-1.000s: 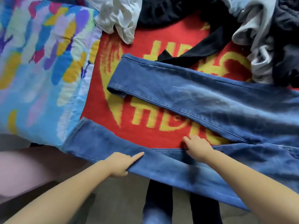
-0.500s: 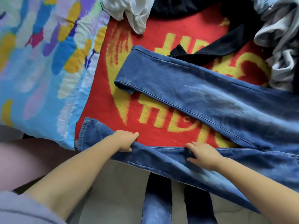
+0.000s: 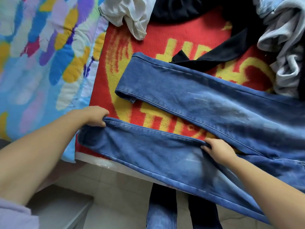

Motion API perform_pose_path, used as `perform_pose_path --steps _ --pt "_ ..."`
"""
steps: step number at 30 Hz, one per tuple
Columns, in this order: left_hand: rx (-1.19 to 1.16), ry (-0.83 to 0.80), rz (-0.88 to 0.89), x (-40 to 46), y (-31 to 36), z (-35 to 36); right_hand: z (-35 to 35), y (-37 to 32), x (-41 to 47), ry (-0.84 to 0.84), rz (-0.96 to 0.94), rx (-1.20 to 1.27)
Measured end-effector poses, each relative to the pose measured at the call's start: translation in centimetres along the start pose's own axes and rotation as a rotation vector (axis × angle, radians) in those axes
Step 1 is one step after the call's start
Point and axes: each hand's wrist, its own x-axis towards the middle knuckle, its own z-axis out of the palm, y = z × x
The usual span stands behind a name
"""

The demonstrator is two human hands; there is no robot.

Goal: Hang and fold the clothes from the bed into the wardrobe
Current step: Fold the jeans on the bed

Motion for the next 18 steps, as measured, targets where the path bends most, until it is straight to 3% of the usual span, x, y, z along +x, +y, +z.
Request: perform_pose_path --steps 3,5,7,9,12,14,16,18 --pt "0.041 0.055 -0.087 1.0 -1.7 -1.5 -0.2 -0.6 0.0 0.152 0.019 -0.020" --pt "0.099 -0.005 -0.142 1.8 -1.6 -1.8 -0.7 -1.1 0.4 0.133 0.013 -0.083" --pt "-0.011 0.009 -0.195 2.6 -0.8 -2.5 -2.2 -1.7 1.1 0.179 -0.076 -0.054" --pt "-0.222 0.277 -0.209 3.5 0.1 -4.4 -4.3 -2.2 2.5 0.354 -0.159 0.029" --pt "-0.231 0.712 -0.129 5.3 2.5 -8.4 -8.3 -2.4 6.2 0.525 -0.105 0.104" --pt "-0.226 0.678 0.041 6.8 4.6 -11.2 -10.9 -2.3 9.4 0.528 -0.026 0.104" --pt "-0.247 0.510 0.181 8.5 6.8 -13.6 -13.3 -1.9 12.3 0.501 0.048 0.096" --pt "-0.263 0.428 0.239 10.3 8.5 -15.4 -14.9 -1.1 14.3 0.348 0.155 0.076"
